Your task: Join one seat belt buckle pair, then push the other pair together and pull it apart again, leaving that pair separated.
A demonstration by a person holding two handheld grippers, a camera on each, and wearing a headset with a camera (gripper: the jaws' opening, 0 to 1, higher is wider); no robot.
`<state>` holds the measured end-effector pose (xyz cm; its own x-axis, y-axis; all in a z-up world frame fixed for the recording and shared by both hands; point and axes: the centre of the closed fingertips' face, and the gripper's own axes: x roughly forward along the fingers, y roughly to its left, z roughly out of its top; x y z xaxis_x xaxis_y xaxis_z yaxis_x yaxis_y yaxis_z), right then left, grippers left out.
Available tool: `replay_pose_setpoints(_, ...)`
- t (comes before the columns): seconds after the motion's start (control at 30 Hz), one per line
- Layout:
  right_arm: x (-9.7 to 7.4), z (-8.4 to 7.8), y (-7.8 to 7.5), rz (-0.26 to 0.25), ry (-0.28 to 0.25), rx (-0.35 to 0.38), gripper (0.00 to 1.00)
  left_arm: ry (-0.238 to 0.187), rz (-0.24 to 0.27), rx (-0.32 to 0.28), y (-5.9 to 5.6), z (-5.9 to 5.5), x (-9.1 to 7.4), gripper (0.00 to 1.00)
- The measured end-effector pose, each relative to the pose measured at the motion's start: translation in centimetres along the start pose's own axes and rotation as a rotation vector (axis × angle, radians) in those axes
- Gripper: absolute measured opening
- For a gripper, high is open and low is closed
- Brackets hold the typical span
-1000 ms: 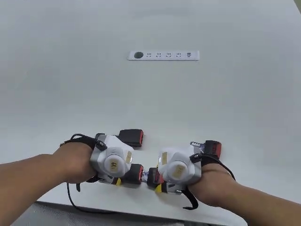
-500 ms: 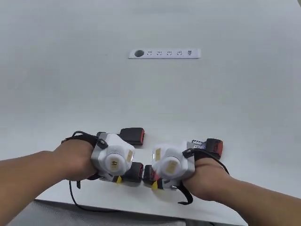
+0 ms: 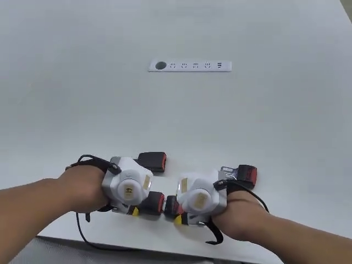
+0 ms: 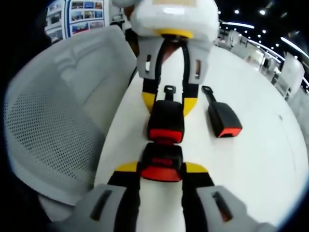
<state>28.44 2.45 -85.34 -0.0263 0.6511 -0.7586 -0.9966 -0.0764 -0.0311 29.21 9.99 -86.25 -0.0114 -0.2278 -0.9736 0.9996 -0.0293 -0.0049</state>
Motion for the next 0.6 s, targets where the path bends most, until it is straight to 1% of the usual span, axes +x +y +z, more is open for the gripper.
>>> replay_pose_setpoints(0.03, 0.04, -0.04, -0.03, 0.001, -0.009, 0.001, 0.3, -0.001, 0.001, 0.002, -0.04, 0.04, 0.01, 0.31)
replay_pose_setpoints(0.07, 0.04, -0.03, -0.07, 0.01, -0.026, 0.039, 0.3, 0.0, 0.004, 0.001, -0.02, 0.11, 0.05, 0.31)
replay_pose_setpoints(0.17, 0.03, -0.02, -0.07, 0.008, -0.027, 0.02, 0.31, 0.001, 0.006, 0.003, -0.07, 0.17, 0.06, 0.31)
replay_pose_setpoints(0.23, 0.05, 0.02, -0.04, 0.003, -0.026, 0.029, 0.31, 0.0, 0.005, -0.015, -0.07, 0.18, 0.03, 0.31)
replay_pose_setpoints(0.27, 0.04, 0.0, -0.03, 0.002, -0.027, 0.052, 0.31, 0.004, 0.005, -0.024, -0.02, 0.23, 0.04, 0.31)
replay_pose_setpoints(0.33, 0.08, 0.02, -0.03, 0.006, -0.026, 0.052, 0.32, 0.013, 0.005, -0.021, -0.02, 0.32, 0.06, 0.32)
replay_pose_setpoints(0.4, 0.05, 0.0, 0.0, 0.008, -0.025, 0.053, 0.33, 0.014, 0.007, -0.034, 0.01, 0.21, 0.03, 0.33)
replay_pose_setpoints(0.47, 0.08, -0.05, 0.05, 0.006, -0.024, 0.046, 0.33, 0.02, 0.008, -0.026, -0.04, 0.24, 0.05, 0.33)
replay_pose_setpoints(0.6, 0.13, -0.01, -0.02, 0.01, -0.032, 0.055, 0.34, 0.026, 0.01, -0.04, 0.03, 0.19, -0.02, 0.33)
